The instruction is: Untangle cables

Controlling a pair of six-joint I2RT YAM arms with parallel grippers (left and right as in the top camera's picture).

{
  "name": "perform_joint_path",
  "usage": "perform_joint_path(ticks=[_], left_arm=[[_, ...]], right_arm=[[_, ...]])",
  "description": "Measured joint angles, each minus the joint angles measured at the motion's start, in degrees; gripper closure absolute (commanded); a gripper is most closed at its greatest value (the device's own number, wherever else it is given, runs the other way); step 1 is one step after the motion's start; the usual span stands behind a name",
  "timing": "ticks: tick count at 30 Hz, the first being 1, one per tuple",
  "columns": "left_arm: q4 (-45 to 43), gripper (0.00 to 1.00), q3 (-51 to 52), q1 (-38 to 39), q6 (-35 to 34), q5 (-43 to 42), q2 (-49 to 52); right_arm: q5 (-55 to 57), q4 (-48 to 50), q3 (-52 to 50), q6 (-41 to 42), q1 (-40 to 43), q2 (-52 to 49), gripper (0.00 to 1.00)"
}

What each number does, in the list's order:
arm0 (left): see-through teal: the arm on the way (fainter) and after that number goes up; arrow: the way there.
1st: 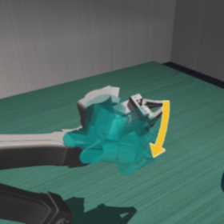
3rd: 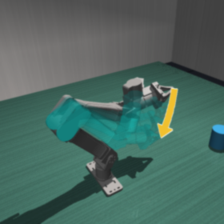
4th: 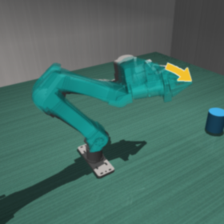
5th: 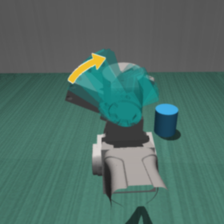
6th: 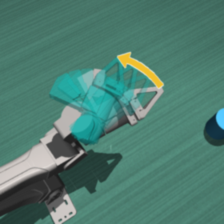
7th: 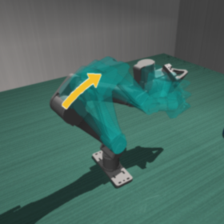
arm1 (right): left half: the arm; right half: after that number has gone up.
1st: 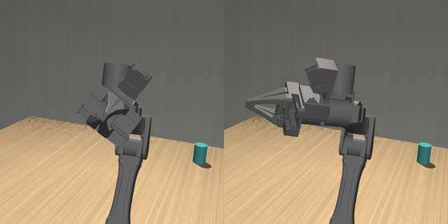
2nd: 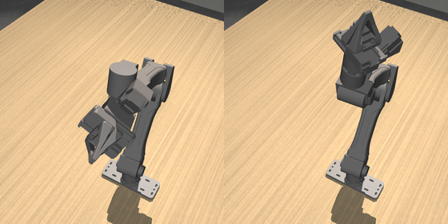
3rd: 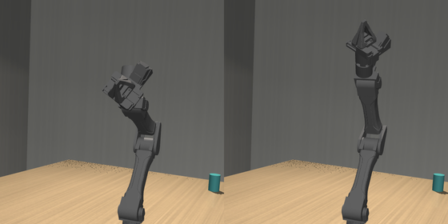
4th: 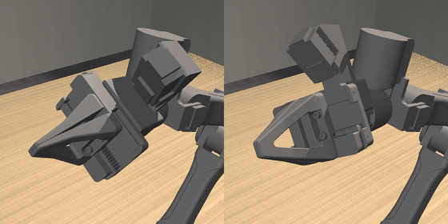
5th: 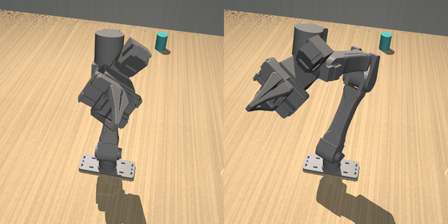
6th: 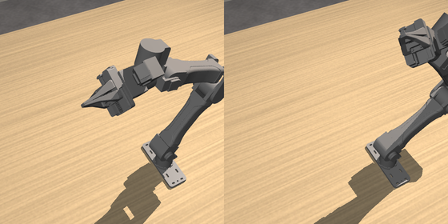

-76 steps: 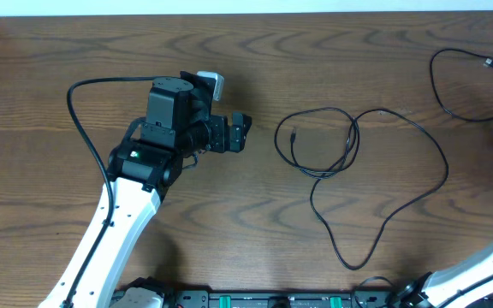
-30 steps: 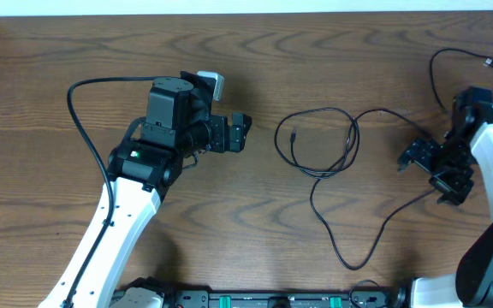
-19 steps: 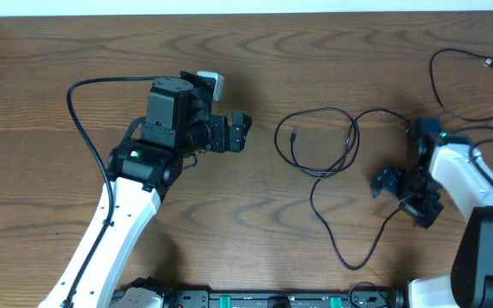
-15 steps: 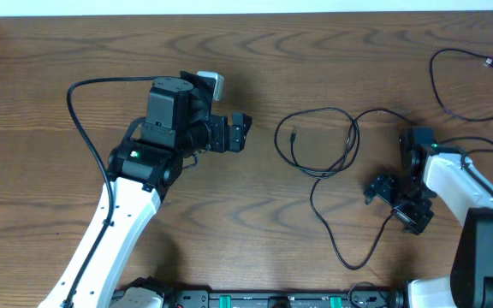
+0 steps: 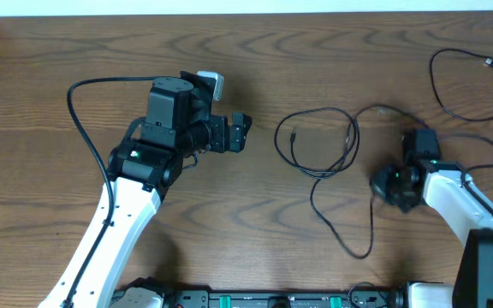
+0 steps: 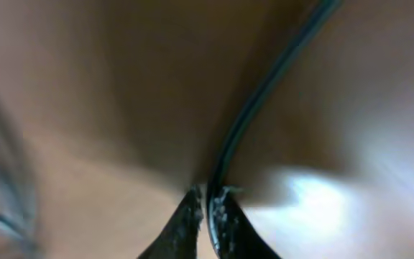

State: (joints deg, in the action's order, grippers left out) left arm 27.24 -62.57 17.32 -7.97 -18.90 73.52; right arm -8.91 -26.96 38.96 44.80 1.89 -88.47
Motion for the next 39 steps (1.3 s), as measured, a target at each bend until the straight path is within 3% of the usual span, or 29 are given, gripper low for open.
perform_joint_path(ticks=[8, 16, 19, 24, 29, 36, 37, 39], left_arm=[[0.0, 0.0, 0.0, 0.0, 0.0, 0.0, 0.0], [0.0, 0.0, 0.0, 0.0, 0.0, 0.0, 0.0], [0.0, 0.0, 0.0, 0.0, 0.0, 0.0, 0.0], [0.0, 0.0, 0.0, 0.0, 0.0, 0.0, 0.0], [0.0, 0.0, 0.0, 0.0, 0.0, 0.0, 0.0], [0.0, 0.0, 0.0, 0.0, 0.0, 0.0, 0.0], [0.0, 0.0, 0.0, 0.0, 0.0, 0.0, 0.0], [0.0, 0.01, 0.0, 0.0, 0.0, 0.0, 0.0]], right_arm=[[-2.7, 16.2, -2.0, 5.2, -1.6, -2.1, 0.99], [4.7, 33.6, -4.1, 12.6, -13.0, -5.0, 0.99], [10.4, 48.3, -4.1, 15.0, -17.4, -9.7, 0.99], [13.4, 61.6, -3.3, 20.2, -18.6, -19.4, 0.99], [11.6, 66.8, 3.0, 24.0, -18.4, -26.5, 0.99], [10.9, 65.7, 5.9, 18.6, -18.3, -27.6, 0.98], [11.2, 65.8, 6.4, 17.9, -18.3, -27.6, 0.95], [11.5, 66.7, 7.5, 16.1, -18.3, -27.7, 0.79]])
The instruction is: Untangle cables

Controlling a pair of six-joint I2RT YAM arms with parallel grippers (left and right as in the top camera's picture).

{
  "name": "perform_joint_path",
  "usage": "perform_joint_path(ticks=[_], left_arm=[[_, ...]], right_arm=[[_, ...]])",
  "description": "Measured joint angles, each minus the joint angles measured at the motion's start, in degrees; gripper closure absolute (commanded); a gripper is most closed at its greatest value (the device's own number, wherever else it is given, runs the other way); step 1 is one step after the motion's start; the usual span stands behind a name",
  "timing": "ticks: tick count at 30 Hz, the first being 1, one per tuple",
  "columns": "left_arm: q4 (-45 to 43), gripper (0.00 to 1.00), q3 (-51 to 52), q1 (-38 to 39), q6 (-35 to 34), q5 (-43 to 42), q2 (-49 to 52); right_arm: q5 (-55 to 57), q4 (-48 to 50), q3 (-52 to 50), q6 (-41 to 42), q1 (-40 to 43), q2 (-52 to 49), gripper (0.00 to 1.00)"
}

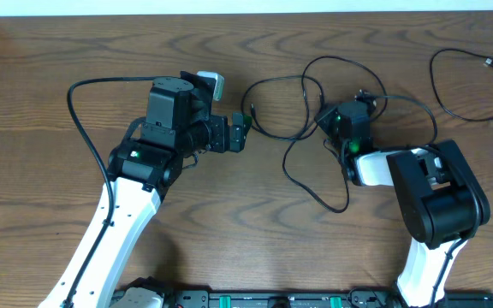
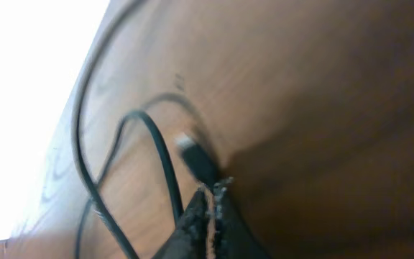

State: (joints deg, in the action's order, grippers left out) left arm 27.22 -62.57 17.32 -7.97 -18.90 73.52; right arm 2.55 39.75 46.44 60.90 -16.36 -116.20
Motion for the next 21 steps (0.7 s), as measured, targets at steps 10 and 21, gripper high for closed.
perform_joint_path(ticks=[10, 21], left_arm=[[0.0, 0.0, 0.0, 0.0, 0.0, 0.0, 0.0], [0.0, 0.0, 0.0, 0.0, 0.0, 0.0, 0.0]], right_arm=[[-6.8, -18.5, 2.8, -23.1, 1.4, 14.8, 0.01], [-7.1, -53.5, 3.6, -34.2, 1.4, 32.2, 0.01]])
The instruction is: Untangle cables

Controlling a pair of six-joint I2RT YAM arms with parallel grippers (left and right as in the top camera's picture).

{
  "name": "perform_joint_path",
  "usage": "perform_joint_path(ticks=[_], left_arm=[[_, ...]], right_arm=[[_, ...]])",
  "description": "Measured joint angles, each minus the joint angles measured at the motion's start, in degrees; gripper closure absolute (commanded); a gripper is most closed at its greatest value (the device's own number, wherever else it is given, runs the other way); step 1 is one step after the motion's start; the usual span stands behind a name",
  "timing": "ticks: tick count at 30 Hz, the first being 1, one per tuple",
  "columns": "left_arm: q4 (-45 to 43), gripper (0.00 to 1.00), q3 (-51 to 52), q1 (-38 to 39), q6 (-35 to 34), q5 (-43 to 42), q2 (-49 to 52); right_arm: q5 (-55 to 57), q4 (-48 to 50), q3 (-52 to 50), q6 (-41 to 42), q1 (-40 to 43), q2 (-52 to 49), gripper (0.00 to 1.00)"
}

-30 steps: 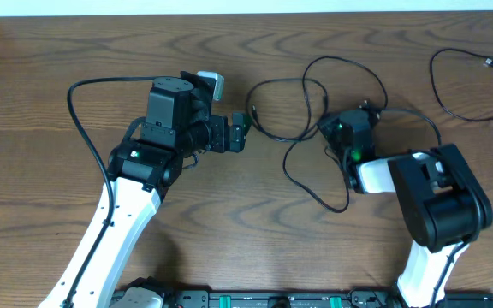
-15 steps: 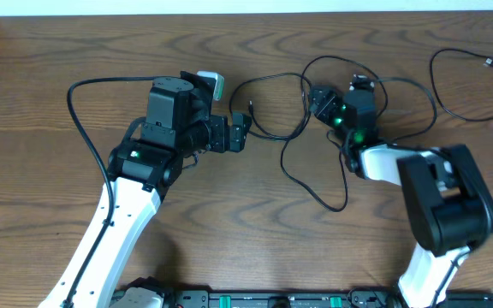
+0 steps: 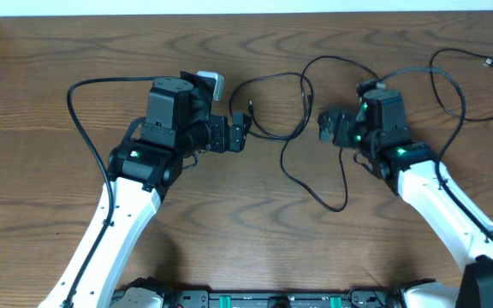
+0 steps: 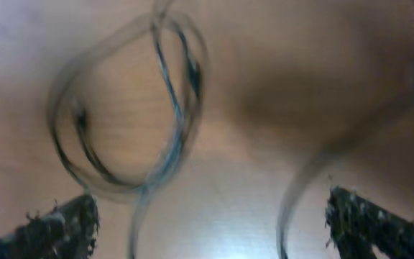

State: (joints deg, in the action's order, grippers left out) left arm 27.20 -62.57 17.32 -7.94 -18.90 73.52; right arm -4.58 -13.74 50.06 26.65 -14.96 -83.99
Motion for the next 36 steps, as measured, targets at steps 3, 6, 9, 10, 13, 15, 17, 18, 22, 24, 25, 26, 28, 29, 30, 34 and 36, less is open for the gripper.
perform_joint_path(ticks=[3, 6, 9, 10, 13, 15, 17, 18, 22, 24, 25, 26, 28, 29, 30, 34, 36], left_arm=[[0.0, 0.0, 0.0, 0.0, 0.0, 0.0, 0.0], [0.0, 0.0, 0.0, 0.0, 0.0, 0.0, 0.0], [0.0, 0.0, 0.0, 0.0, 0.0, 0.0, 0.0], [0.0, 0.0, 0.0, 0.0, 0.0, 0.0, 0.0], [0.0, 0.0, 0.0, 0.0, 0.0, 0.0, 0.0], [0.0, 0.01, 0.0, 0.0, 0.0, 0.0, 0.0], [0.0, 0.01, 0.0, 0.0, 0.0, 0.0, 0.0], [0.0, 0.0, 0.0, 0.0, 0.0, 0.0, 0.0], [0.0, 0.0, 0.0, 0.0, 0.0, 0.0, 0.0], [0.0, 0.0, 0.0, 0.0, 0.0, 0.0, 0.0], [0.0, 0.0, 0.0, 0.0, 0.0, 0.0, 0.0], [0.0, 0.0, 0.0, 0.0, 0.0, 0.0, 0.0], [0.0, 0.0, 0.0, 0.0, 0.0, 0.0, 0.0], [0.0, 0.0, 0.0, 0.0, 0.0, 0.0, 0.0], [0.0, 0.0, 0.0, 0.0, 0.0, 0.0, 0.0], [0.0, 0.01, 0.0, 0.0, 0.0, 0.0, 0.0], [0.0, 0.0, 0.0, 0.0, 0.0, 0.0, 0.0]], right_arm=[[0.7, -7.4, -0.1, 0.4, 0.0, -0.1, 0.01], [1.7, -12.0, -0.2, 0.7, 0.0, -0.7, 0.01], [1.7, -14.4, -0.2, 0.2, 0.0, -2.3, 0.07], [1.7, -15.1, -0.2, 0.1, -0.1, -3.1, 0.11], [1.5, -17.0, -0.2, -0.3, -0.7, -5.6, 0.23], [1.4, -18.1, -0.2, -0.2, -1.1, -6.6, 0.26], [1.4, -19.5, -0.2, 0.1, -1.3, -8.0, 0.27], [1.3, -20.0, -0.2, 0.1, -1.4, -8.5, 0.27], [0.9, -23.6, -0.2, 0.3, -1.4, -10.8, 0.31], [0.8, -24.7, -0.2, 0.3, -1.4, -11.6, 0.38], [0.8, -24.8, -0.2, 0.4, -1.4, -11.6, 0.47], [0.9, -25.0, -0.2, 0.5, -1.4, -11.7, 0.54], [1.3, -25.2, -0.2, 1.1, -1.4, -11.9, 0.68], [1.4, -25.1, -0.2, 1.2, -1.4, -12.0, 0.74], [1.4, -25.0, -0.2, 1.5, -1.3, -12.0, 0.78], [1.1, -23.1, -0.5, 1.6, -1.4, -12.1, 0.88], [0.6, -20.9, -1.0, 1.7, -1.4, -12.0, 0.94]])
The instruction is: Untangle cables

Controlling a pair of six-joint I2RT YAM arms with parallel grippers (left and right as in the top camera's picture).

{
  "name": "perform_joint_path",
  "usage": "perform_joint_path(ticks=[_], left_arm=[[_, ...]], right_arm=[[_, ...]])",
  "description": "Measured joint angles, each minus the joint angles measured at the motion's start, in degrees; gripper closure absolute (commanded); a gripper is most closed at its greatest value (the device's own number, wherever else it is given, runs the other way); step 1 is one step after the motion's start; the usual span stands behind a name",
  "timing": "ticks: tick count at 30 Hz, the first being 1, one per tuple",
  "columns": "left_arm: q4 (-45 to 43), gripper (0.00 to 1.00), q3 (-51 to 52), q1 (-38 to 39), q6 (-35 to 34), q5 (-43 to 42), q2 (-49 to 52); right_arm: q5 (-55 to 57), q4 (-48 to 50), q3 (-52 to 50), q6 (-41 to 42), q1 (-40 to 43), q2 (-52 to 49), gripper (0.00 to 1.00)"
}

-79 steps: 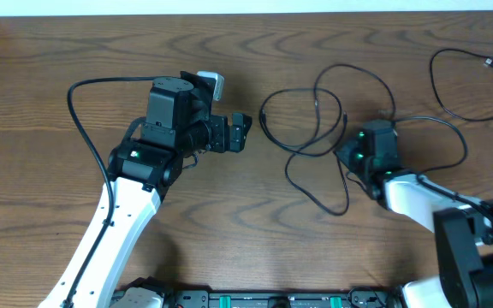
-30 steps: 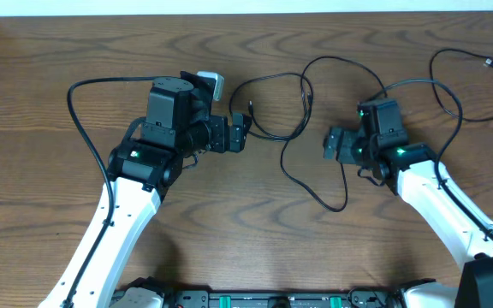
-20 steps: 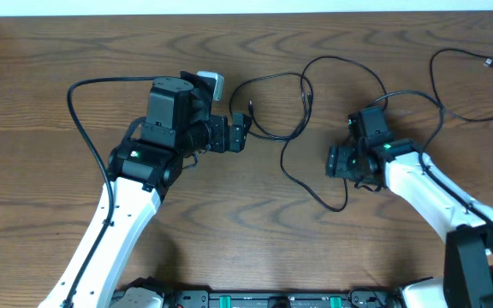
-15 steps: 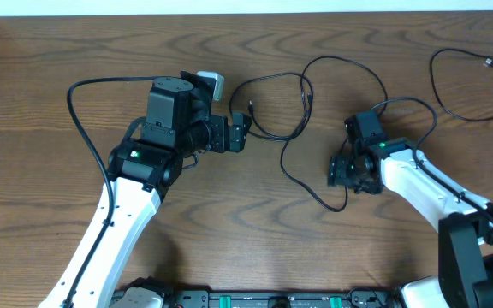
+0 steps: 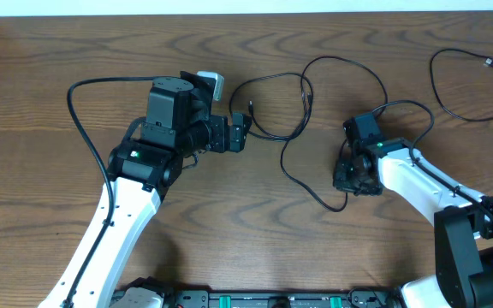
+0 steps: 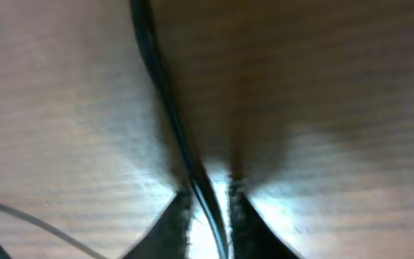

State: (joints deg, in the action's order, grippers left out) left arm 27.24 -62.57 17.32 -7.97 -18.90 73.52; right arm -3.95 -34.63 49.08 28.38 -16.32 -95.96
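Note:
A long black cable (image 5: 285, 167) lies in loose loops across the middle of the table, one end (image 5: 251, 107) just by my left gripper (image 5: 241, 133). From overhead, the left gripper's jaw state does not show. My right gripper (image 5: 347, 181) is down on the table at the cable's lower right stretch. In the right wrist view its jaws (image 6: 210, 198) have closed in on the black cable (image 6: 164, 108), which runs up between them with a thin bright gap beside it. A second black cable (image 5: 433, 77) curls at the far right.
A small white block (image 5: 210, 83) sits behind the left wrist. The left arm's own black lead (image 5: 71, 98) arches over the table's left side. The far table edge (image 5: 246, 14) runs along the top.
My right gripper was wide open above the cable's upper loops. Now it is lower and nearer the front, down on the table with its jaws closed on a lower stretch of the cable.
My right gripper was first shut on the cable at the table's right. Then it was further left, still shut, with the cable drawn toward the left gripper. Then it stood open, the cable lying there. Now it grips the cable lower down. The left arm never moved.

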Motion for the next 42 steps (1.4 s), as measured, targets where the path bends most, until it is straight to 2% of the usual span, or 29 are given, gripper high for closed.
perform_joint_path(ticks=[4, 11, 21, 28, 34, 35, 37, 39, 40, 42], left_arm=[[0.0, 0.0, 0.0, 0.0, 0.0, 0.0, 0.0], [0.0, 0.0, 0.0, 0.0, 0.0, 0.0, 0.0], [0.0, 0.0, 0.0, 0.0, 0.0, 0.0, 0.0], [0.0, 0.0, 0.0, 0.0, 0.0, 0.0, 0.0], [0.0, 0.0, 0.0, 0.0, 0.0, 0.0, 0.0], [0.0, 0.0, 0.0, 0.0, 0.0, 0.0, 0.0], [0.0, 0.0, 0.0, 0.0, 0.0, 0.0, 0.0], [0.0, 0.0, 0.0, 0.0, 0.0, 0.0, 0.0], [0.0, 0.0, 0.0, 0.0, 0.0, 0.0, 0.0], [0.0, 0.0, 0.0, 0.0, 0.0, 0.0, 0.0]], right_arm=[[-1.5, 5.9, -1.0, 0.0, 0.0, 0.0, 0.99], [-3.8, 19.0, -3.4, 2.2, 0.0, -1.2, 0.99], [-11.9, 51.6, -2.4, 3.9, 0.0, -14.8, 0.99], [-14.1, 64.4, -2.2, 4.1, 0.0, -20.0, 0.99], [-9.7, 70.4, -2.4, 4.3, -0.4, -21.7, 0.96], [-8.8, 70.6, -2.2, 4.3, -0.4, -21.9, 0.92], [-7.8, 70.6, -1.5, 4.2, -0.4, -22.2, 0.53], [-7.3, 70.5, -0.3, 3.7, -0.4, -22.3, 0.07], [-7.1, 70.1, 0.5, 3.1, -0.4, -22.3, 0.01], [-7.1, 67.5, 2.6, 1.2, -0.4, -21.9, 0.01]])
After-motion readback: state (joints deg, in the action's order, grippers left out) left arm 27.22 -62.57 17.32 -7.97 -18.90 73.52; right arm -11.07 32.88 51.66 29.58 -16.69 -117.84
